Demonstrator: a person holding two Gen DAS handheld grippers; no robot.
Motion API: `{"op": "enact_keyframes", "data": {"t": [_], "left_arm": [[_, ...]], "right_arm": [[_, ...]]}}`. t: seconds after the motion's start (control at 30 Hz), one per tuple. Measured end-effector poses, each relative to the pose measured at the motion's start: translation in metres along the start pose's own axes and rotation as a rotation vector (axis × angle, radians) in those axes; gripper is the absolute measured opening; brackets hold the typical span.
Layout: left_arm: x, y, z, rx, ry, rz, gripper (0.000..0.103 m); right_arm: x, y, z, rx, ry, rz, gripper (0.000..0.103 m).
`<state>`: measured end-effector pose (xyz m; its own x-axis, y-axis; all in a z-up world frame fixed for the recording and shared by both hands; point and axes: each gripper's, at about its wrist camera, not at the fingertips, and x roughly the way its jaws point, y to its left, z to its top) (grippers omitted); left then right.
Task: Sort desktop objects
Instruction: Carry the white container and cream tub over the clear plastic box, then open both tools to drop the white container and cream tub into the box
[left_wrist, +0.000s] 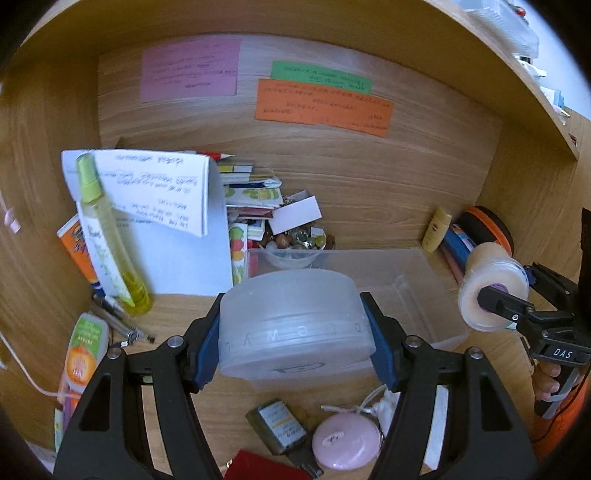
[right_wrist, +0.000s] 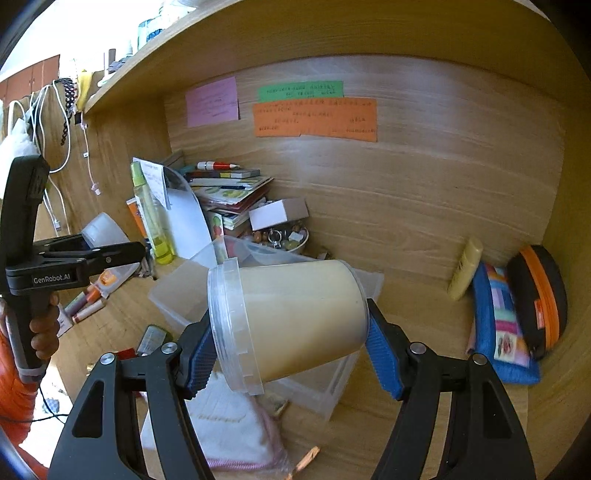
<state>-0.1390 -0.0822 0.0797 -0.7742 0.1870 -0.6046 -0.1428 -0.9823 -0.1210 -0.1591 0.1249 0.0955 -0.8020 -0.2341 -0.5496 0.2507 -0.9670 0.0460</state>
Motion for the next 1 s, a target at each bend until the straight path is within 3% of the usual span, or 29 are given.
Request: {"op": "enact_keyframes", "data": {"t": [0.2, 0.23, 0.53, 1.0], "left_arm": [[0.021, -0.004, 0.011, 0.024, 0.030, 0.001, 0.067], [0.023, -0.005, 0.013, 0.026, 0.033, 0.002, 0.067], [0.068, -0.012, 0.014, 0.089, 0.125, 0.029, 0.065], [0.082, -0.010, -0.003, 0.141, 0.146, 0.064, 0.065]], "right_arm": [[0.026, -0.002, 0.010, -0.017, 0.040, -0.007, 0.068], [0.030, -0.004, 0.012, -0.019, 0.041, -0.003, 0.064], [0.091, -0.005, -0.005, -0.047, 0.200, 0.006, 0.062], [0.138, 0.005, -0.015, -0.118, 0.351, -0.019, 0.062]]}}
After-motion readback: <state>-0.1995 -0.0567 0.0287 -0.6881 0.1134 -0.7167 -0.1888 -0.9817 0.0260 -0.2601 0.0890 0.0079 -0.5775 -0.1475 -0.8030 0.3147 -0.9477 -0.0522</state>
